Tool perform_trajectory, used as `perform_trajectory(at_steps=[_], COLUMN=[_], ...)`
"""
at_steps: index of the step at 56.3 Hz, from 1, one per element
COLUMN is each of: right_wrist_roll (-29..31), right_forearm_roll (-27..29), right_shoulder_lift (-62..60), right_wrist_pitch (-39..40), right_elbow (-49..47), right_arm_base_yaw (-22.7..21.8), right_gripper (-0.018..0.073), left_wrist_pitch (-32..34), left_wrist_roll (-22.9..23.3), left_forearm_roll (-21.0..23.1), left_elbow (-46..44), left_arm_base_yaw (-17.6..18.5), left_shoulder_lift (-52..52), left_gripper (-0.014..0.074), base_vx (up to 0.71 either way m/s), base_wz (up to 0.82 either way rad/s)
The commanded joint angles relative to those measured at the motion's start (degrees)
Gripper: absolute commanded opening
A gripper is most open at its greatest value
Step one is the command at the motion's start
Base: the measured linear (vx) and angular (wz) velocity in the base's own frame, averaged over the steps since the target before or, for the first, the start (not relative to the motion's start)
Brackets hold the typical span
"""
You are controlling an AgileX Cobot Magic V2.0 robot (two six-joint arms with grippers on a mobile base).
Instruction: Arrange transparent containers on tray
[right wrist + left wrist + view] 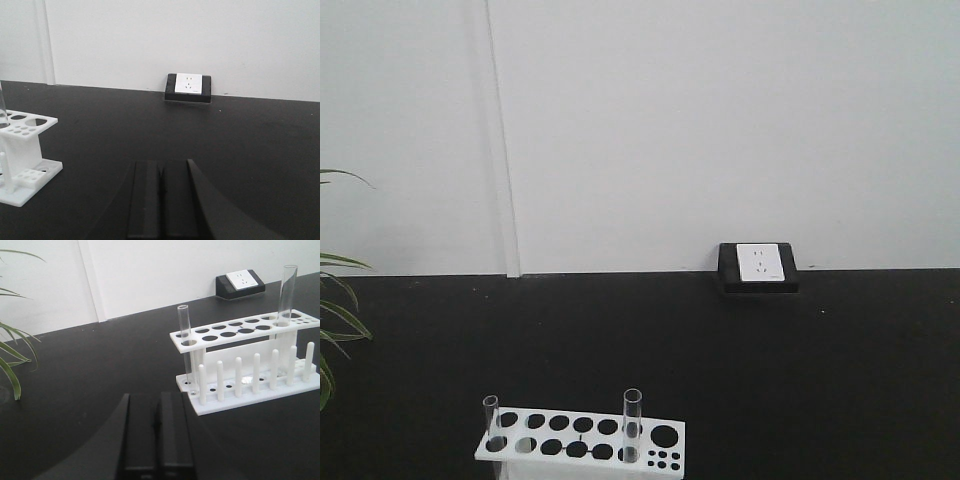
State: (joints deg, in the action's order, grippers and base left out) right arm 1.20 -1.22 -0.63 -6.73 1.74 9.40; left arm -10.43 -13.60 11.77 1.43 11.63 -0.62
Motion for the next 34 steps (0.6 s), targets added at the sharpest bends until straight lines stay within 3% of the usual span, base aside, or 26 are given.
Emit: perform_trajectory(at_steps=[1, 34], right_wrist_roll=[0.3, 0.3], right_forearm_roll=[-0.5, -0.5], right_shoulder_lift=[-0.4, -0.4], right_wrist_pitch=[4.7, 4.7], right_elbow=[0.5, 0.5], right_arm_base_yaw=[-0.3, -0.3], right_gripper=[-0.001, -0.001], left_wrist_pitch=[4.8, 4.8], left_wrist_roll=[0.0, 0.0], left_forearm_roll=[0.8, 0.8], left_elbow=[2.2, 2.2], left_arm_base_yaw=[0.0, 0.0], left_shoulder_lift=[-1.3, -1.3], left_gripper=[-0.0006, -0.0006], base_vx=[0.0, 0.0], base_wz=[0.0, 0.0])
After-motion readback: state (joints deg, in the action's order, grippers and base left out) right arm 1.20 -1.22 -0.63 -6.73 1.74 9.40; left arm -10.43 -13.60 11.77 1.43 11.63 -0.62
